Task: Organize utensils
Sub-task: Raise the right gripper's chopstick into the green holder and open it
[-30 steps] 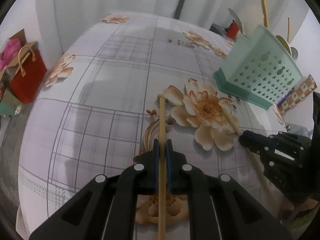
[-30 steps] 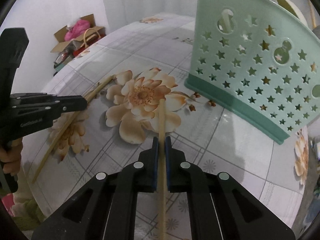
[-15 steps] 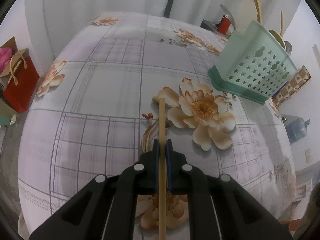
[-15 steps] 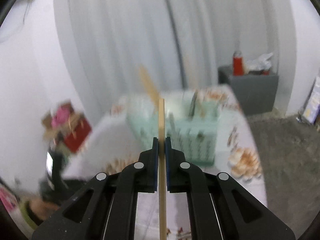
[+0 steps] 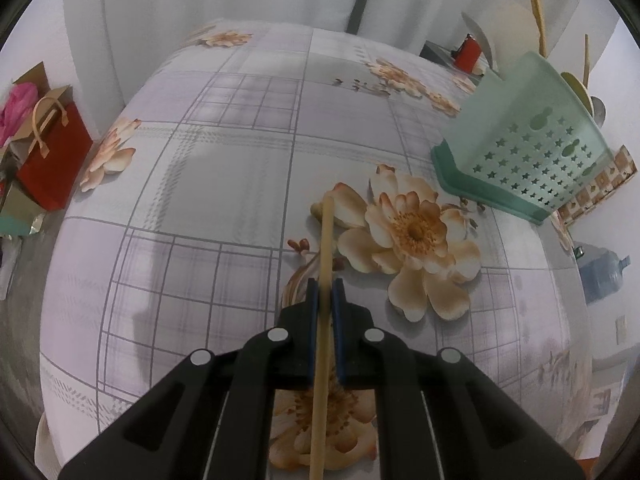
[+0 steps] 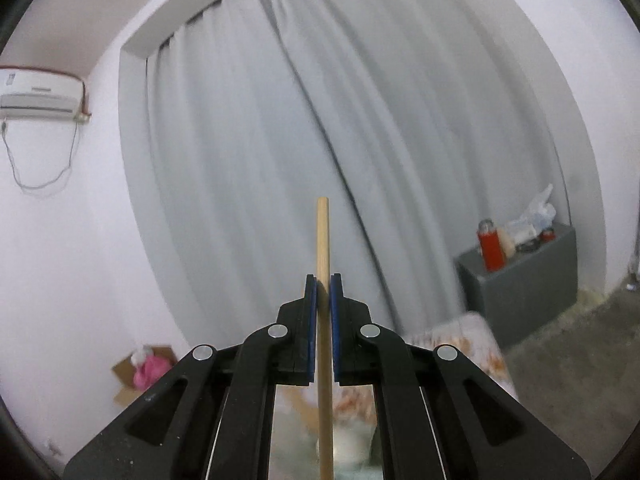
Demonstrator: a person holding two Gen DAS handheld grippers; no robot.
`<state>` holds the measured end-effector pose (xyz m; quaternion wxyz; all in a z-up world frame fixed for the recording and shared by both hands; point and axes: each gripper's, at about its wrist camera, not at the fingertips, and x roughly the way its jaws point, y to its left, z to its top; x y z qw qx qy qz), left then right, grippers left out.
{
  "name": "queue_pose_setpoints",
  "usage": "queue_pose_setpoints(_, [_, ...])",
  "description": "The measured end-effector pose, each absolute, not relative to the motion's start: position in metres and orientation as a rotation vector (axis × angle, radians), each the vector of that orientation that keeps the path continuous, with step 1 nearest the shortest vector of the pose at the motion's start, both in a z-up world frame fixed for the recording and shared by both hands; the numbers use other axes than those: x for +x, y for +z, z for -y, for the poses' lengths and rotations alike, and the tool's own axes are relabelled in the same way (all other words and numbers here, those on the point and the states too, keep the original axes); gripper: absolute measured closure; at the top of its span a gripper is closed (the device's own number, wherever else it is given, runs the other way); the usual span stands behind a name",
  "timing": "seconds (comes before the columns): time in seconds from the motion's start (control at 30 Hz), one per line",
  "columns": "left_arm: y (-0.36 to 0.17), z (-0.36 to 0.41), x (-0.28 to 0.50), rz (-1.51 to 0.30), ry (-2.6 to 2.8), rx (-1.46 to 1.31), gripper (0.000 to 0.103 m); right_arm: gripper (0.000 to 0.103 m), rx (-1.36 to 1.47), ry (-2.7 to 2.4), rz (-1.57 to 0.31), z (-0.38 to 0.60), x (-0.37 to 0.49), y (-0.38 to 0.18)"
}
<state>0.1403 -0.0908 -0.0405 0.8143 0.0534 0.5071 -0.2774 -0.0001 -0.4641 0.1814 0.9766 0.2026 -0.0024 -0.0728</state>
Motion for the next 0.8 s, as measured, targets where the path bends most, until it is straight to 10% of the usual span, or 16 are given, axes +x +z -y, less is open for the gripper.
queue_pose_setpoints(0.8, [-0.042,0.095,0.138,-1.061,-0.567,0.154,0.096,0.098,0.431,-0.168,-0.093,0.492,0.034,0.112])
